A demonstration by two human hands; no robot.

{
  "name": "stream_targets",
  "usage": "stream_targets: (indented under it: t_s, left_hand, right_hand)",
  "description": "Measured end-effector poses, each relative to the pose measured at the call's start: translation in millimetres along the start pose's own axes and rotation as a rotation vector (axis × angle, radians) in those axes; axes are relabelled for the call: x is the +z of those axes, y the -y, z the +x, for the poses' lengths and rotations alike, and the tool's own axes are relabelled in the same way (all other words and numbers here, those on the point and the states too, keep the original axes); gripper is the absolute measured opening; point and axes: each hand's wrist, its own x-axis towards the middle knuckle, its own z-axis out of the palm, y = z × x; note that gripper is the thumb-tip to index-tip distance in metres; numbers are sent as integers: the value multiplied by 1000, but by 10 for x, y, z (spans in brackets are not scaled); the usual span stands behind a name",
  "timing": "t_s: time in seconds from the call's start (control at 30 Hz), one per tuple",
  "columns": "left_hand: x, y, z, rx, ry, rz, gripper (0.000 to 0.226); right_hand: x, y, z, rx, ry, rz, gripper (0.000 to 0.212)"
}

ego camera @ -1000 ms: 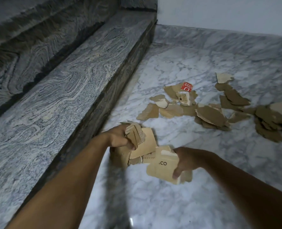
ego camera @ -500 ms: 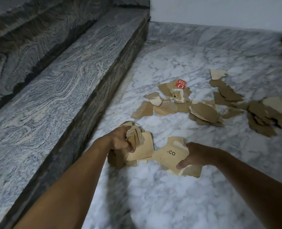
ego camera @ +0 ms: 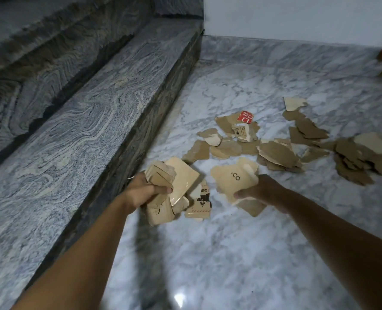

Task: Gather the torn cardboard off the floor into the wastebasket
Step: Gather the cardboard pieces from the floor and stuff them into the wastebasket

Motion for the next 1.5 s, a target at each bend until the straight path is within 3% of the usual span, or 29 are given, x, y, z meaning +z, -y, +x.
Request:
stream_targets:
  t_s: [0.13, 0.23, 0.33, 0.5, 0.63, 0.83, 0.93, 1.03, 1.2, 1.37, 1.47, 1.5]
  left_hand:
    - [-204, 31, -37, -27, -179, -102, 30]
    - [-286, 115, -36, -56, -248, -123, 34]
    - [-296, 215, -83, -96, -224, -97, 32]
    - [-303, 311, -72, -142, -189, -50, 34]
    - [-307, 289, -40, -150, -181, -43, 36]
    - [-176, 190, 0, -140, -159, -53, 36]
    - [-65, 46, 13, -106, -124, -55, 32]
    - [97, -171, 11, -46, -96, -88, 29]
    - [572, -825, -138, 24, 125, -149, 24]
    - [1041, -1548, -412, 76, 286, -133, 24]
    - [1390, -1872, -554, 142, 420, -34, 58]
    - [1538, -1972, -603, 171, 482, 0, 59]
  right_hand:
    - [360, 297, 117, 59, 51, 64, 54]
    - [865, 466, 222, 58, 44, -218, 74]
    - [1265, 598, 175, 99, -103, -466, 85]
    - [1459, 672, 137, 139, -200, -376, 87]
    - [1464, 593, 152, 175, -212, -218, 90]
    - [1289, 425, 22, 68, -198, -73, 86]
    - [889, 389, 42, -4, -255, 207, 89]
    - [364, 439, -5, -97, -202, 469, 63]
    - [-143, 498, -339, -142, -62, 663, 46]
    - [-444, 391, -815, -46, -178, 888, 37]
    - [-700, 206, -1194, -45, -267, 1048, 41]
    - [-787, 127, -1331, -52, -313, 1089, 46]
